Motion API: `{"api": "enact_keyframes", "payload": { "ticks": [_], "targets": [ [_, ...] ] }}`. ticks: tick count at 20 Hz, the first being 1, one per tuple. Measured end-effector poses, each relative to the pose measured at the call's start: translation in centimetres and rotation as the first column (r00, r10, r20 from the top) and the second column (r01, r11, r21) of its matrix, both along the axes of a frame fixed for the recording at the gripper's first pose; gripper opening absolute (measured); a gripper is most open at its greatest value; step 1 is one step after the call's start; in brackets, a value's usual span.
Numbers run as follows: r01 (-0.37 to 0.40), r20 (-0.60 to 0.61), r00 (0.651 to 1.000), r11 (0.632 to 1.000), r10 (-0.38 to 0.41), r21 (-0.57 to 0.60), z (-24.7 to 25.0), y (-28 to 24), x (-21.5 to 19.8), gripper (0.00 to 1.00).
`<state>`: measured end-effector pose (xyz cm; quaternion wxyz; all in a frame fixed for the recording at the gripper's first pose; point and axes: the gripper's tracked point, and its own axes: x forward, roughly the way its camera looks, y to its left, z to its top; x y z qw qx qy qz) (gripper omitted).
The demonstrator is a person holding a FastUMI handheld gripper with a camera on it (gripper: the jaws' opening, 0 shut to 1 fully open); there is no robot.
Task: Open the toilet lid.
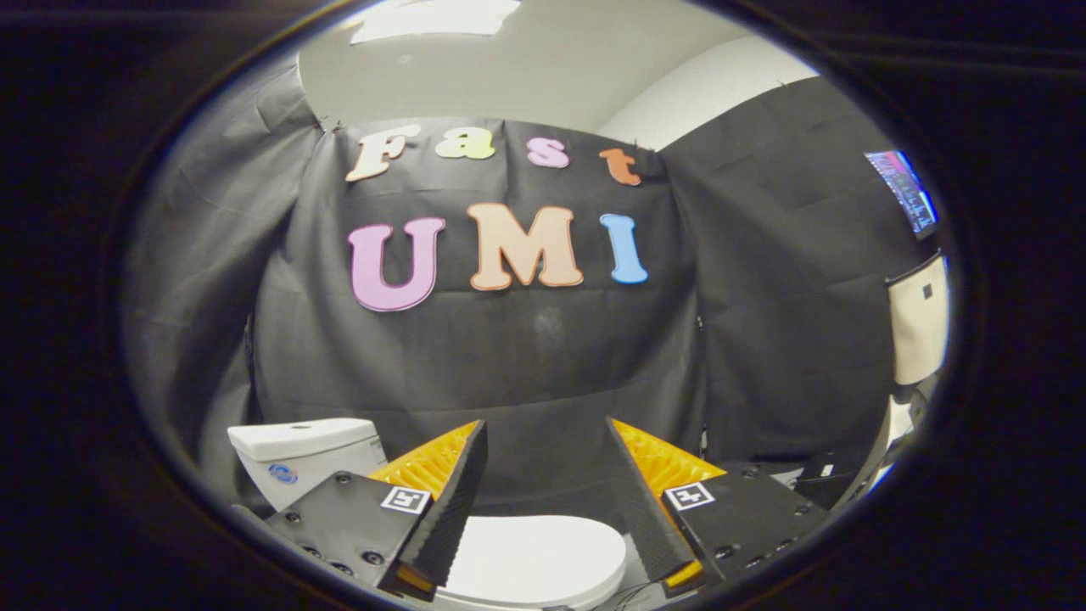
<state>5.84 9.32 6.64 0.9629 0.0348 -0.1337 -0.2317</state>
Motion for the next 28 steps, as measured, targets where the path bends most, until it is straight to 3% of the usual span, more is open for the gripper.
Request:
{"api": "enact_keyframes", "payload": {
  "ticks": [4,7,8,12,16,20,26,28],
  "targets": [
    [0.154,0.046,0.986,0.984,-0.159,0.094,-1.0,0.1,-2.2,0.85],
    [0.323,0.037,0.941,0.923,-0.337,0.208,-3.9,-1.6,-4.6,0.85],
    [0.344,0.042,0.93,0.905,-0.365,0.251,-4.7,-1.8,-5.1,0.85],
    [0.278,0.072,0.937,0.852,-0.343,0.443,-9.0,-0.4,-4.1,0.85],
    [0.268,-0.006,0.942,0.742,-0.335,0.614,-16.9,-0.1,-3.2,0.85],
    [0.267,-0.087,0.946,0.602,-0.312,0.753,-24.2,1.4,-2.2,0.85],
    [0.273,-0.145,0.935,0.399,-0.323,0.875,-31.8,3.0,-2.2,0.82],
    [0.28,-0.17,0.934,0.349,-0.315,0.894,-33.8,3.6,-2.0,0.81]
  ]
}}
